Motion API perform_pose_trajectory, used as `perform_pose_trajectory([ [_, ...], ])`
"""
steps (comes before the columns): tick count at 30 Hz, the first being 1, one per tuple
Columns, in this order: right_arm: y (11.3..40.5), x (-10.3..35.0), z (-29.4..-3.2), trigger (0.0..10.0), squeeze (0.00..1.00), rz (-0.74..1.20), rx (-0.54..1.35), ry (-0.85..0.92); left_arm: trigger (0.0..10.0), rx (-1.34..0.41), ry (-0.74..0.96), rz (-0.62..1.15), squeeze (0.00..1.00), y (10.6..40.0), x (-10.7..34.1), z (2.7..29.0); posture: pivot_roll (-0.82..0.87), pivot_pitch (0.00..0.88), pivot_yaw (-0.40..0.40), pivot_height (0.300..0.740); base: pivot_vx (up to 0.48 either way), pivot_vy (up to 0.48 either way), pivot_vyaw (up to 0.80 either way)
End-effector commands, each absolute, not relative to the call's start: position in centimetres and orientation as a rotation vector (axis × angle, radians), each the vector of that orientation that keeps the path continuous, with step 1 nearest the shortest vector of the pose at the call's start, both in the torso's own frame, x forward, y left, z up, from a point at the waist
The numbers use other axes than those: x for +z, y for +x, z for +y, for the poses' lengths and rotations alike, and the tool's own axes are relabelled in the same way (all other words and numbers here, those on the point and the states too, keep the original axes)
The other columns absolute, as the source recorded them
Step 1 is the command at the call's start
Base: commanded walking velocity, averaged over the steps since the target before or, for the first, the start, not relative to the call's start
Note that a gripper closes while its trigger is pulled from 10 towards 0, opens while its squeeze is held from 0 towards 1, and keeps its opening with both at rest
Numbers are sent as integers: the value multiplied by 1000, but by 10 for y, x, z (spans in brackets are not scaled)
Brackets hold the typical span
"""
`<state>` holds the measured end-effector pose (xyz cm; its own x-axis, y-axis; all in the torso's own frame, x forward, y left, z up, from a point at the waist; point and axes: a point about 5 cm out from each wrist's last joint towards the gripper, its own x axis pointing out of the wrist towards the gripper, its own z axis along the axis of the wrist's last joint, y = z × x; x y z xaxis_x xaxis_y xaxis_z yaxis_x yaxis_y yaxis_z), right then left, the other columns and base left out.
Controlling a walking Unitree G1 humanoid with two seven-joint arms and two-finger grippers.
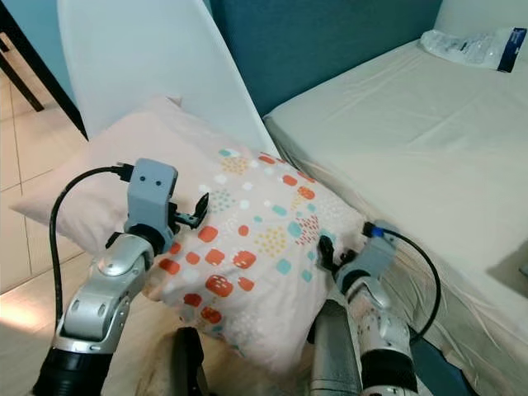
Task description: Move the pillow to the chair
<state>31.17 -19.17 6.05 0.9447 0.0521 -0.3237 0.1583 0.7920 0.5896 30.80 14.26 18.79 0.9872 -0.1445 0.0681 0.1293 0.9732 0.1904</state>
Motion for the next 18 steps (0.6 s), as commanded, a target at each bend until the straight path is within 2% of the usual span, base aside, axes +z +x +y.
perform_pose_trajectory([
  [1,304,43,-193,10000,0,389,-81,717,10000,-136,187,-63,0,304,184,146,-37,299,60,571,0,0,0],
  [7,305,36,-197,10000,0,371,-86,775,10000,-135,195,-64,0,302,185,148,-19,311,70,571,0,0,0],
  [18,314,35,-187,10000,0,310,5,871,10000,-135,218,-52,0,291,187,154,24,357,83,571,0,0,0],
])
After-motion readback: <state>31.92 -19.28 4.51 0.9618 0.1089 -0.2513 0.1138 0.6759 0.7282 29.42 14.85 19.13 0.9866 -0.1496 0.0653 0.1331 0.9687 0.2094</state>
